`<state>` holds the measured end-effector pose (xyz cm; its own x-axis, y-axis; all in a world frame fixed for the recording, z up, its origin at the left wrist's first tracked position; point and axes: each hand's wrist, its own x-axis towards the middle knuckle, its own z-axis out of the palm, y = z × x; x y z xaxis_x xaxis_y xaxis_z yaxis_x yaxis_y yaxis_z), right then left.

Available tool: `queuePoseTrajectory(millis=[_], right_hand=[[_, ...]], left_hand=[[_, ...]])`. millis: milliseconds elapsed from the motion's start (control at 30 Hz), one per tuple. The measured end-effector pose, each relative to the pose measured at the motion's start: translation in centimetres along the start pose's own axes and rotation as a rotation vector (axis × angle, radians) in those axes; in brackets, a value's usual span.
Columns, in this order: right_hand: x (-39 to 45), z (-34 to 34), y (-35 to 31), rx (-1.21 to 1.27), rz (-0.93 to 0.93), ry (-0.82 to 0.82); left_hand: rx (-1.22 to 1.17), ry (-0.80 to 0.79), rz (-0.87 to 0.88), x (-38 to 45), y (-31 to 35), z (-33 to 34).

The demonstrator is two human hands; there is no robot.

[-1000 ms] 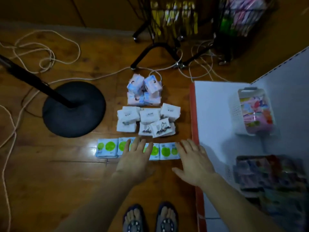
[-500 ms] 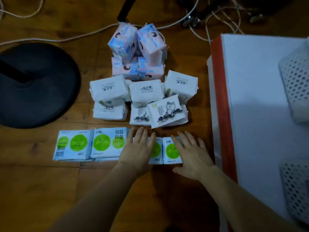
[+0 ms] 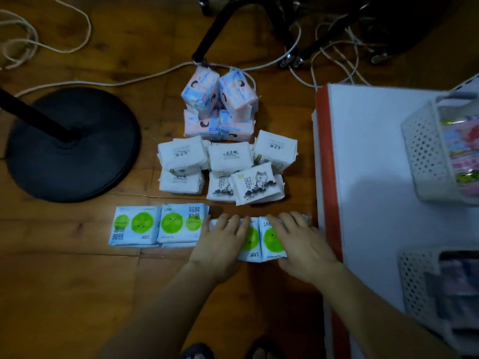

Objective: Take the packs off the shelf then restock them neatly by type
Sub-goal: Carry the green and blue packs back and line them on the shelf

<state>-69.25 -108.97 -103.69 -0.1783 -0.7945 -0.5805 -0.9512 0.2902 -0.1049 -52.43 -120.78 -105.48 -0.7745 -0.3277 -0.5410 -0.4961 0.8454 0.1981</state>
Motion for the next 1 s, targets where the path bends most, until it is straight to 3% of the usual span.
queuePoseTrajectory(millis=[233, 600, 1000], right_hand=[[-10.2, -15.9, -3.0, -0.025, -0.021, 0.078], [-24.5, -44.1, -7.2, -0.129, -0.03, 0.354], [-37.7, -63.5, -10.2, -0.219, -0.01, 0.62]], left_hand=[[-0.045, 0.055, -0.012, -10.3, 1.8, -15.6], [0.09, 0.392, -0.02, -25.1, 3.2, -43.4], [0.227, 0.688, 0.021, -38.1, 6.2, -64.2]])
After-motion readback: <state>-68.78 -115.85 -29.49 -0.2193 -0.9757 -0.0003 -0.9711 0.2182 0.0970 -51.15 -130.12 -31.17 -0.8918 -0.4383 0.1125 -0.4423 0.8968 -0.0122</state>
